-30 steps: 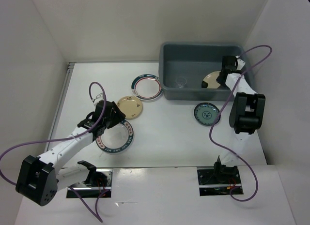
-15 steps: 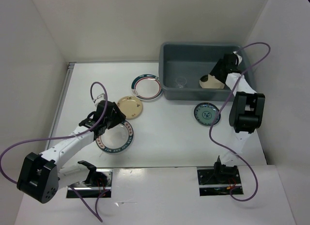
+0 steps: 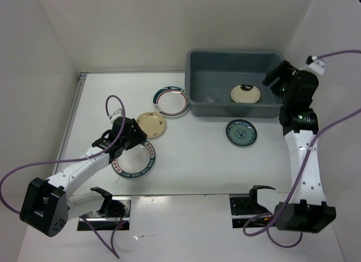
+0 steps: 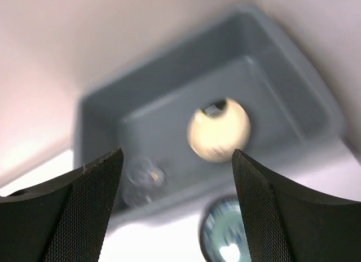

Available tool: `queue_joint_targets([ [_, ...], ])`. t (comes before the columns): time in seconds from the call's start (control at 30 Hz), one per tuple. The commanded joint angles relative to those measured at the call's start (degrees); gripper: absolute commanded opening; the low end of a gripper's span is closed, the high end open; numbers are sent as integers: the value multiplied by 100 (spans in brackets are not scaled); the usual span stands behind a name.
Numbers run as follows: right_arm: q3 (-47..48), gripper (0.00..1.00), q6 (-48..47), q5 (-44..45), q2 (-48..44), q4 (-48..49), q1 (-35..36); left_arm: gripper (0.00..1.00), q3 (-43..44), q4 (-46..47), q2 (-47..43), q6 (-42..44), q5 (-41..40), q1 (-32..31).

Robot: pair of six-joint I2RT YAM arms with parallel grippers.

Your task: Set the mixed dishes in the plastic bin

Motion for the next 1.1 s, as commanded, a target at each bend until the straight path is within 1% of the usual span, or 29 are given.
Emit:
queue_joint_targets([
  [0.0, -807, 83, 160, 483, -187, -1380, 4, 69, 114, 154, -97, 268, 211, 5],
  [0.07, -1010, 79, 327, 755, -241, -1915, 4, 69, 289, 153, -45, 522, 527, 5],
  [0.1, -1203, 79, 406, 852, -310, -2075, 4, 69, 404, 84, 8, 602, 607, -56],
  [0.17, -1458, 78, 590, 914, -311, -2339, 4, 69, 729, 83, 96, 874, 1019, -57],
  [0.23, -1407, 76, 748, 1001, -214, -2629, 4, 69, 931, 83, 333, 928, 1362, -110],
  [0.27, -1302, 76, 749, 907, -101, -2691, -92, 69, 1028, 144, 447, 1007, 1755, -179],
  [0.3, -1301, 75, 749, 906, 31, -2744, -180, 69, 1151, 145, 709, 1060, 1950, -180],
  [0.33, -1301, 75, 749, 853, 354, -2805, -181, 69, 1152, 206, 842, 1060, 2144, -180],
  [0.37, -1232, 71, 688, 853, 540, -2806, -259, 69, 1152, 206, 948, 1060, 2415, -180],
  [0.43, -1231, 69, 688, 801, 1022, -2859, -260, 69, 1091, 311, 1090, 999, 2480, -180],
  [0.57, -1511, 69, 635, 686, 1437, -2491, -312, 69, 1038, 312, 1028, 999, 2400, -180],
  [0.6, -1512, 68, 696, 634, 1525, -2438, -312, 69, 1038, 312, 1028, 999, 2400, -180],
  [0.7, -1731, 47, 696, 484, 1833, -2200, -365, 69, 1151, 312, 1159, 1112, 2400, -180],
  [0.73, -1802, 31, 696, 423, 1834, -2113, -365, 69, 1152, 312, 1221, 1113, 2461, -180],
  [0.8, -1986, 15, 758, 370, 1974, -1884, -365, 69, 1152, 364, 1221, 1113, 2462, -180],
  [0.83, -2039, 3, 880, 370, 1974, -1805, -365, 69, 1152, 364, 1221, 1113, 2462, -180],
  [0.87, -2118, 1, 942, 370, 1974, -1752, -365, 69, 1152, 364, 1274, 1113, 2462, -180],
  [1.03, -2180, 1, 1513, 658, 1869, -1383, -418, 69, 1152, 364, 1274, 1113, 2462, -180],
  [1.07, -2180, 1, 1749, 660, 1808, -1304, -418, 69, 1152, 364, 1326, 1113, 2462, -180],
])
